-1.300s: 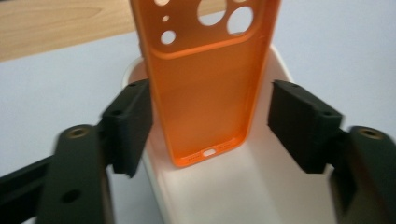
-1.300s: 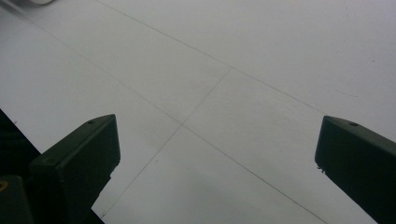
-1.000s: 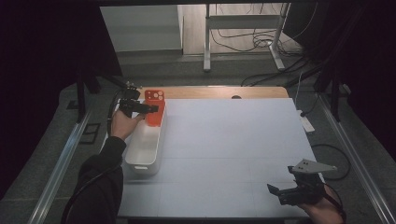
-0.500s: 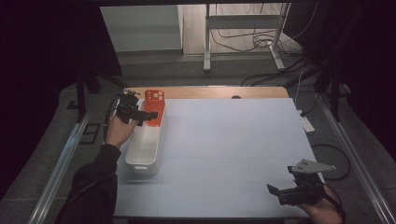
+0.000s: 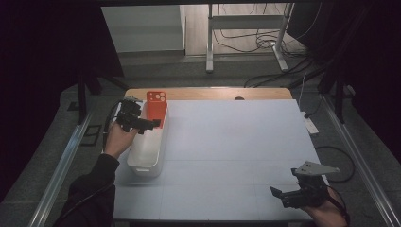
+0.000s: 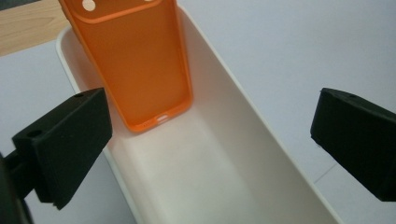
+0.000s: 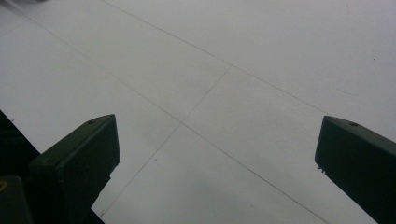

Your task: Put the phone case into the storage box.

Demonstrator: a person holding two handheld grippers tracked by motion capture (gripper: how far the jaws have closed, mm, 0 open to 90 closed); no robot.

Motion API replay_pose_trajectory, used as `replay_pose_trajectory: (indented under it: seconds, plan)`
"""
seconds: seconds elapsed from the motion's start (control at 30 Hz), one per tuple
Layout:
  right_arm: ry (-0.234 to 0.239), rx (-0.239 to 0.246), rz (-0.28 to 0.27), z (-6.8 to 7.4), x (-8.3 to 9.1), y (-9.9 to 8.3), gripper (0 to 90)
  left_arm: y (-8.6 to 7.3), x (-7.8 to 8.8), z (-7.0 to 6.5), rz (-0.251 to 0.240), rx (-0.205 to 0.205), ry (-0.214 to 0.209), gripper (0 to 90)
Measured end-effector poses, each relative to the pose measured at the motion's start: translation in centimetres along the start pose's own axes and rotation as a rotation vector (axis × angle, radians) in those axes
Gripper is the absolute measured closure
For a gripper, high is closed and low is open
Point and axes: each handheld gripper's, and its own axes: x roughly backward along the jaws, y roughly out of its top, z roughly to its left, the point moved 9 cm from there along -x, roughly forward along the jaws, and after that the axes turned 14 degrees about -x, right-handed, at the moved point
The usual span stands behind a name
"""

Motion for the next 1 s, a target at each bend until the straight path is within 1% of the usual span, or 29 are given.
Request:
replay_pose_trajectory:
  seconds: [0.13,0.17,0.2,0.23,0.37,0.4,0.43,0.53,0.63,1.0]
  plan:
    - [0.0,-0.001,0.002,0.0,0.0,0.0,0.2,-0.3,0.4,-0.7,-0.009,-0.019,-0.001,0.0]
    - [0.0,-0.001,0.002,0.0,0.0,0.0,0.2,-0.3,0.4,-0.7,-0.009,-0.019,-0.001,0.0]
    - [0.0,-0.001,0.003,0.0,0.0,0.0,0.2,-0.3,0.7,-1.1,-0.016,-0.028,-0.004,0.0]
    - [0.0,-0.001,0.003,0.0,0.0,0.0,0.2,-0.3,0.7,-1.1,-0.016,-0.028,-0.004,0.0]
    - [0.0,0.0,0.003,0.0,0.0,0.0,0.2,-0.5,1.2,-1.9,-0.038,-0.041,-0.006,0.0]
    - [0.001,-0.001,0.003,0.0,0.0,0.0,0.2,-0.5,1.2,-1.9,-0.038,-0.041,-0.006,0.0]
    - [0.001,-0.001,0.003,0.0,0.0,0.0,0.2,-0.6,1.5,-2.3,-0.044,-0.046,-0.007,0.0]
    - [0.0,0.0,0.003,0.0,0.0,0.0,0.2,-0.8,1.8,-2.9,-0.052,-0.06,-0.005,0.0]
    - [-0.001,0.001,0.004,0.0,0.0,0.0,0.2,-1.0,2.0,-3.1,-0.054,-0.069,-0.003,0.0]
    - [-0.003,0.005,0.007,0.0,0.0,0.0,0.2,-2.0,3.1,-4.7,-0.059,-0.105,0.015,0.0]
